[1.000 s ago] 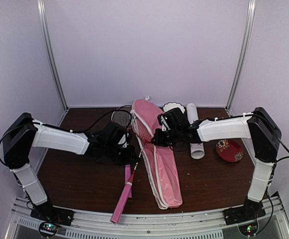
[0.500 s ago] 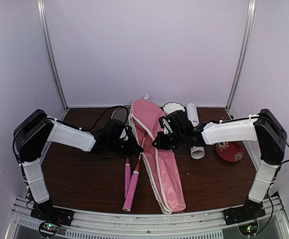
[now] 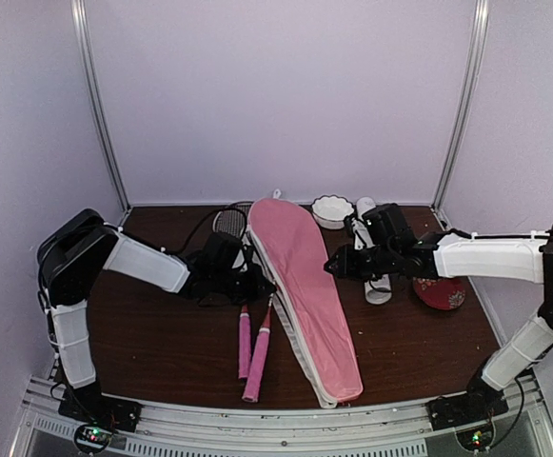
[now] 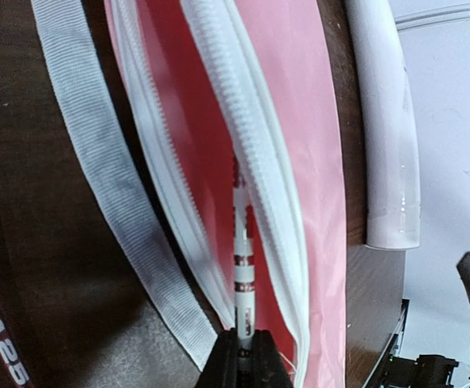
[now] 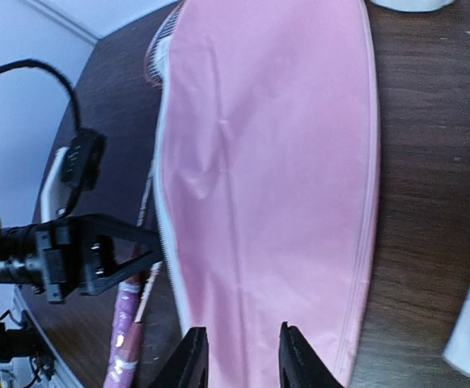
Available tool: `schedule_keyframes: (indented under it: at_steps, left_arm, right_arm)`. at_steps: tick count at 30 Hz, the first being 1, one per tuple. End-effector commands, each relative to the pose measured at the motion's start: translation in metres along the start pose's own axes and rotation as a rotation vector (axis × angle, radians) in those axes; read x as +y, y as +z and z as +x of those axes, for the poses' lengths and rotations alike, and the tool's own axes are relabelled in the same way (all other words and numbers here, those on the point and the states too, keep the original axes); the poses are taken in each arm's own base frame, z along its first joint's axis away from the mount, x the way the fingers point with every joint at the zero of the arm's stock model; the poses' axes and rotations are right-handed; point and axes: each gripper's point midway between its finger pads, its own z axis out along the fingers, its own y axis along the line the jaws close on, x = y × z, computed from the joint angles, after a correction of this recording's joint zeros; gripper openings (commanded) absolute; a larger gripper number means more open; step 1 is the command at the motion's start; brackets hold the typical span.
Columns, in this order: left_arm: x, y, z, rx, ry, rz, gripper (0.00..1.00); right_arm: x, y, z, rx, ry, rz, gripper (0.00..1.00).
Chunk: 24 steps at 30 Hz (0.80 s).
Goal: Pack up the badminton gear
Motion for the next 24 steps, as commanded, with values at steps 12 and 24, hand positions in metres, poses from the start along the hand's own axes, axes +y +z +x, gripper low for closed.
schedule_keyframes:
  at_steps: [12,24]
  left_arm:
    - [-0.030,0.009,-0.031,-0.092,0.000,0.107,0.00]
    - [-0.027,0.022,-0.040,-0.122,-0.051,0.100,0.00]
  right_arm:
    - [-0.083,0.016,0.090,0.200,0.068,0.228,0.30]
    - [-0.082,0.030,0.140,0.305,0.053,0.238,0.19]
